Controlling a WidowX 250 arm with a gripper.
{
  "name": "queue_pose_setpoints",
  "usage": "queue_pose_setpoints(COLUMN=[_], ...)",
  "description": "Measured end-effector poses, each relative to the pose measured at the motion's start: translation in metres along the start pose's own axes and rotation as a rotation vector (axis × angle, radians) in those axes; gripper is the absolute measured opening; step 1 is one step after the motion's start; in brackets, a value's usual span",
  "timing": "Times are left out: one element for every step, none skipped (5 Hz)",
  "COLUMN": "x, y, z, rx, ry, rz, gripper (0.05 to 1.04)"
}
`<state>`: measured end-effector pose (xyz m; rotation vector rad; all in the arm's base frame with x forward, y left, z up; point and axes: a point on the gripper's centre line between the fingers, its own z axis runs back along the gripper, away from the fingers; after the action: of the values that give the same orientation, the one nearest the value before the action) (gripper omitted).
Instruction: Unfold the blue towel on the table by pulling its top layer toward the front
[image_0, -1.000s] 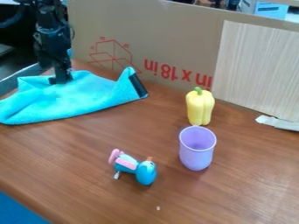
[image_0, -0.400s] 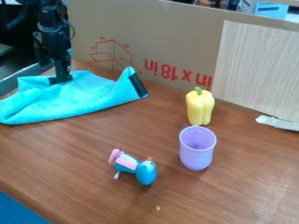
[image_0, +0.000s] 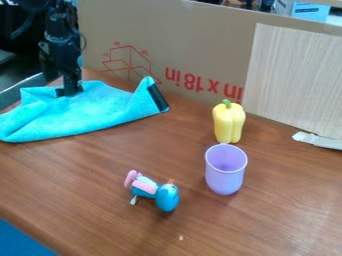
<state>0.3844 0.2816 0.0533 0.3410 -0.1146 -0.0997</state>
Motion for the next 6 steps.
queue_pose_setpoints(x=[-0.003, -0.002, -0.002, -0.004, -0.007, -0.009], y=[-0.001, 0.0, -0.003, -0.011, -0.018, -0.029], z=[-0.012, -0.015, -0.017, -0.019, -0.014, 0.018], rx=[0.014, 0.02, 0.015, -0.004, -0.031, -0.076], ry=[0.031, 0.032, 0.029, 0.03, 0.019, -0.06], rz=[0.006, 0.041, 0.041, 0.03, 0.025, 0.005], gripper=[0.946, 0.675, 0.408, 0.196, 0.087, 0.067])
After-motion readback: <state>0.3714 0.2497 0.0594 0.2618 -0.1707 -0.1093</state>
